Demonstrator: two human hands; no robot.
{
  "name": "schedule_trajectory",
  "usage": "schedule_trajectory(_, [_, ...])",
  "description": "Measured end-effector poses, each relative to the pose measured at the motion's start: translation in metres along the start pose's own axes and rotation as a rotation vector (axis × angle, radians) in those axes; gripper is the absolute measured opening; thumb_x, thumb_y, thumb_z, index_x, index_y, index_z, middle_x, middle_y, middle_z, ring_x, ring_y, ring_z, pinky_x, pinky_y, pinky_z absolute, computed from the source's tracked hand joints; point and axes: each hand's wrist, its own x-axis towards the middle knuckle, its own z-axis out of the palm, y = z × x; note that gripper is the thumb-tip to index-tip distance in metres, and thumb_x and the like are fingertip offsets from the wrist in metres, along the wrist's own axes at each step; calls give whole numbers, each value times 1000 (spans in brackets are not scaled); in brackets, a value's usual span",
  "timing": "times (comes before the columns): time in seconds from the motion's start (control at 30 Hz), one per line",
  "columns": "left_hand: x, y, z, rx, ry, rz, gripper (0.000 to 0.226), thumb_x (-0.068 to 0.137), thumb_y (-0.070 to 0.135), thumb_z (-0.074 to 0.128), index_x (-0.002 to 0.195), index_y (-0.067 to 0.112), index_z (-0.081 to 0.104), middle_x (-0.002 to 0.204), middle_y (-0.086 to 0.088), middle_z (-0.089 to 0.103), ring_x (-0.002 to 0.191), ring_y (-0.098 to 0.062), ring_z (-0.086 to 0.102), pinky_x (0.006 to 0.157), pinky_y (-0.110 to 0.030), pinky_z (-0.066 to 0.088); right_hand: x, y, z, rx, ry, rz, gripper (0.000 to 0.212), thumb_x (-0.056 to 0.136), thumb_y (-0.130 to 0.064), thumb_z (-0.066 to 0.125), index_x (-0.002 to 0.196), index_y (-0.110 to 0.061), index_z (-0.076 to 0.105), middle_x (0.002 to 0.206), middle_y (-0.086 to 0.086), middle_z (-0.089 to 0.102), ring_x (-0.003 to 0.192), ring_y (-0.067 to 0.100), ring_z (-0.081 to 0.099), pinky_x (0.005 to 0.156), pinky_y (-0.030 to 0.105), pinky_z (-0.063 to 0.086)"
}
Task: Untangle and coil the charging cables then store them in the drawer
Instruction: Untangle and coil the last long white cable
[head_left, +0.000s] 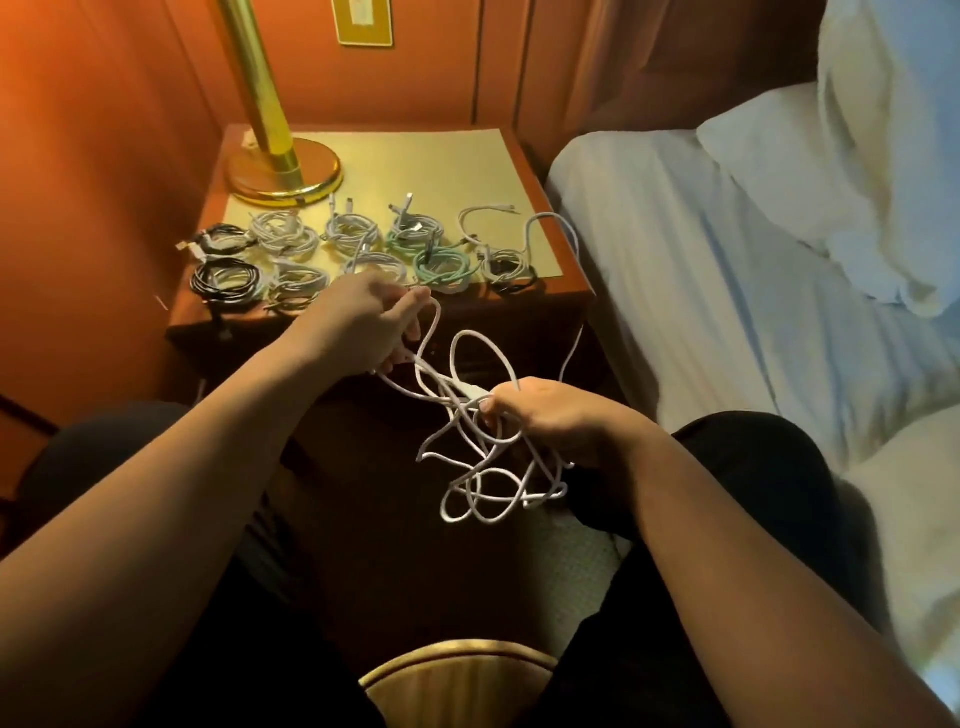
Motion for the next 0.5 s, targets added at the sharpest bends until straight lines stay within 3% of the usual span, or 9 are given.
schedule_trajectory(0.07, [-4,-7,-5,30,59,48,46,106,47,48,80,19,73,66,0,72,60,-15,70,64,-35,59,4,2,2,-13,1,10,33,108,-28,47,77,-22,57,74,-6,52,63,7,46,60,25,39])
schedule_trajectory(0.17, [-10,-12,-14,-1,51,36,49,105,49,48,74,17,70,57,0,65,52,-20,66,56,-32,50,11,4,4,14,-33,30,31,109,-28,45,82,-20,59,74,-6,53,59,5,47,55,20,38])
schedule_trajectory(0.23, [-14,-10,-18,-133,-37,6,44,103,46,53,75,15,67,55,-2,56,47,-22,55,50,-36,51,19,7,9,31,-91,52,31,109,-33,46,85,-20,61,78,-2,57,67,13,49,62,26,39])
schedule_trajectory(0.33, [-20,-6,-21,-422,-226,1,24,103,31,59,88,13,67,58,2,49,51,-12,48,55,-33,58,31,9,15,32,-202,74,28,106,-40,55,95,-16,64,78,0,60,68,16,54,64,31,44])
schedule_trajectory(0.43, [-20,-10,-20,-516,-290,37,26,106,27,53,90,15,69,61,1,44,52,-14,41,47,-30,43,36,6,7,-162,-234,87,46,97,-52,67,122,-15,63,94,-5,64,84,13,61,75,29,47])
schedule_trajectory(0.5, [-19,-11,-18,-480,-283,38,30,107,30,50,89,16,70,63,-2,41,52,-15,36,44,-27,34,42,4,-7,-265,-182,109,64,93,-57,69,146,-24,53,120,-7,65,109,14,63,91,30,50])
